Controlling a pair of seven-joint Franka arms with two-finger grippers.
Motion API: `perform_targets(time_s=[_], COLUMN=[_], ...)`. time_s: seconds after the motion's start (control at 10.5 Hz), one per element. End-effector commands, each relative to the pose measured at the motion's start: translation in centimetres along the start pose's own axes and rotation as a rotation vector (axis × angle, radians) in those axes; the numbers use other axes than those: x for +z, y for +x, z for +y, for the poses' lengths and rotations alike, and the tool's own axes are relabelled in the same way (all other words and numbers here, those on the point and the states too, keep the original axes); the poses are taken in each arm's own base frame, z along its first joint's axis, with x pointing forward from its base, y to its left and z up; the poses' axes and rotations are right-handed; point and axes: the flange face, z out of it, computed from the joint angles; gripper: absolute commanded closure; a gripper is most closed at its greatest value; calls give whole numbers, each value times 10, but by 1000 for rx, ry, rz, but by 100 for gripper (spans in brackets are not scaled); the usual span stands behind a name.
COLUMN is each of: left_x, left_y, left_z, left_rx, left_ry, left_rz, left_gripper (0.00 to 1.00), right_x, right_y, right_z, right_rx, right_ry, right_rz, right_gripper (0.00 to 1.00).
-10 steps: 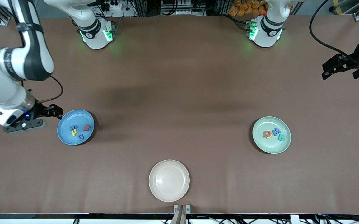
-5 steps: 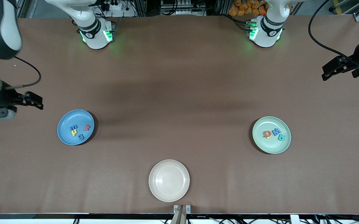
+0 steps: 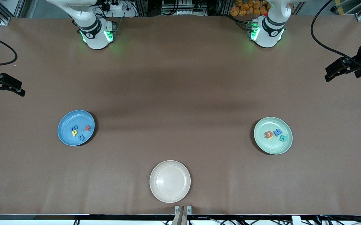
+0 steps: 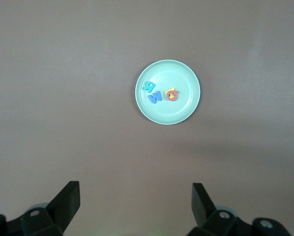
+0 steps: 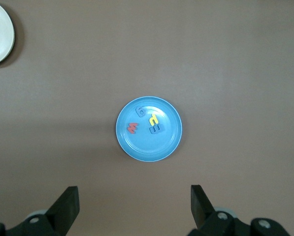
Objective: Sort upper and lower case letters into plates
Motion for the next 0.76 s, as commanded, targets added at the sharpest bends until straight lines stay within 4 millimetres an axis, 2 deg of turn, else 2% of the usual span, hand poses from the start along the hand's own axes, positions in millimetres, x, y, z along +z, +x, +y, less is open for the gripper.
perform_targets(time_s=[0.0, 0.19, 0.67], left_x=[-5, -1, 2], left_y=[-3, -5, -5], left_z=[-4, -3, 2], left_rx=[-3, -1, 26], left_ry=[-6, -5, -3], left_rz=[-2, -19, -23], left_gripper=[0, 0, 0], right_x=[-27, -48, -48], right_y=[-7, -11, -13], right_z=[-13, -20, -23], right_rx=[44, 31, 25], right_ry=[-9, -51, -57], right_rz=[9, 2, -19], right_gripper=[0, 0, 0])
